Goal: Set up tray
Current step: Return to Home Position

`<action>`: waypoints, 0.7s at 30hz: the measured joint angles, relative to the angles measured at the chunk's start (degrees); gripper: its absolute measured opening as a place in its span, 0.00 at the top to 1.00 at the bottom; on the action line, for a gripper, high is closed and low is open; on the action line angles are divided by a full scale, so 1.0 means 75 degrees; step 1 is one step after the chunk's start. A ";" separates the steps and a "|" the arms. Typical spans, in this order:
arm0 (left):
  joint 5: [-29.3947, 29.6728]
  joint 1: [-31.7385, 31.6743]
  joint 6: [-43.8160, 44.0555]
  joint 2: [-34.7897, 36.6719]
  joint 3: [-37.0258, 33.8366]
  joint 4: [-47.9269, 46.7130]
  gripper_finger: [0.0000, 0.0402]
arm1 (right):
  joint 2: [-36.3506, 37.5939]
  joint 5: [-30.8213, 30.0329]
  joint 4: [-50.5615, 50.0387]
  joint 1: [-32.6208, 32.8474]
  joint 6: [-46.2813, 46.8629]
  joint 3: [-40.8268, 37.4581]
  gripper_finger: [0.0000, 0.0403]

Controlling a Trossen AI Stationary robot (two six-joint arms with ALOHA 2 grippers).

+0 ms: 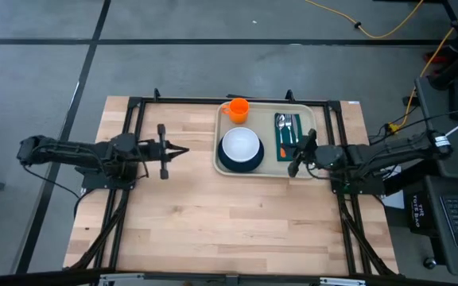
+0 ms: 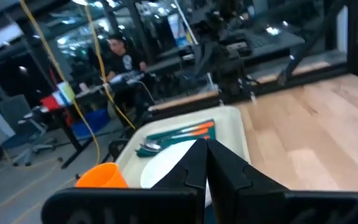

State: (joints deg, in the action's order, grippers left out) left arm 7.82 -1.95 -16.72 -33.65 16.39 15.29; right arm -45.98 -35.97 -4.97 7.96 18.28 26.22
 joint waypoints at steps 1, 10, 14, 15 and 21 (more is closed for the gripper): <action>-0.0020 -0.0056 0.0026 0.0228 -0.0101 -0.0008 1.00 | 0.0046 0.0003 0.0267 0.0046 -0.0171 -0.0056 0.99; -0.0208 -0.0378 0.0267 0.2139 -0.1412 0.0226 1.00 | 0.0150 0.0206 0.0743 0.0109 -0.0900 -0.0161 0.98; -0.0390 -0.0577 0.0354 0.2795 -0.1774 0.0139 0.99 | 0.0152 0.0449 0.0755 0.0105 -0.1050 -0.0162 0.98; -0.0499 -0.0633 0.0398 0.2918 -0.1858 0.0105 0.99 | 0.0152 0.0580 0.0816 0.0103 -0.1098 -0.0187 0.98; -0.0627 -0.1137 0.0663 0.3358 -0.2123 -0.0297 0.99 | 0.0352 0.1080 0.2748 0.0109 -0.1629 -0.1327 0.98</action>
State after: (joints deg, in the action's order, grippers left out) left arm 3.12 -10.48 -11.75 -8.47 0.47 13.06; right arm -43.35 -27.87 15.65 8.78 6.07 16.27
